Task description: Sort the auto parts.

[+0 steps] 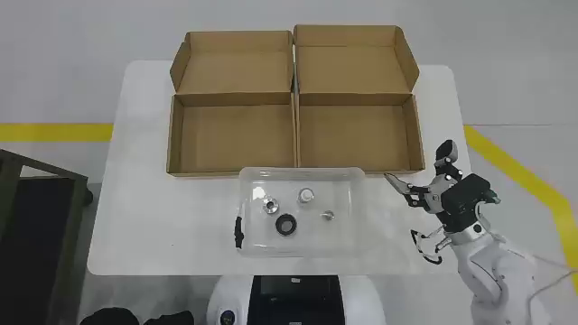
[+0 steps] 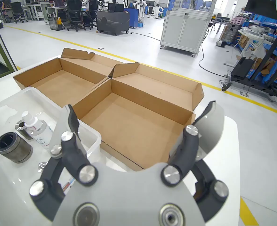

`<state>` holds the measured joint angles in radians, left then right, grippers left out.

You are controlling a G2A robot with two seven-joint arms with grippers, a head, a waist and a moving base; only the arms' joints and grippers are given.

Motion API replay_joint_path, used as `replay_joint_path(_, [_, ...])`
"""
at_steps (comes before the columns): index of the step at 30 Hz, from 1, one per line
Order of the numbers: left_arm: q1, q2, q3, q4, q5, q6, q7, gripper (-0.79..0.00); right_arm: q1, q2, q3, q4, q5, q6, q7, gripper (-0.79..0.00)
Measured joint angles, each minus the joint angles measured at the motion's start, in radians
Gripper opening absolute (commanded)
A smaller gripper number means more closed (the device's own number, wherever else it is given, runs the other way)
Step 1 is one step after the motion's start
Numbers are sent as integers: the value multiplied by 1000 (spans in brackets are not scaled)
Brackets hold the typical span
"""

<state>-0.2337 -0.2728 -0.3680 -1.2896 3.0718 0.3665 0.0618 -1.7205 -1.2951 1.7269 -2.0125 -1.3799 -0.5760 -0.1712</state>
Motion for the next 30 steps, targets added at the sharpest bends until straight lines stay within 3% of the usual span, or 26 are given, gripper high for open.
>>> replay_joint_path(16, [0, 0, 0, 0, 0, 0, 0, 0, 1, 0, -1, -1, -1, -1, 1, 0])
replay_joint_path(30, [0, 0, 0, 0, 0, 0, 0, 0, 123, 21, -158, -19, 15, -212, 258, 0])
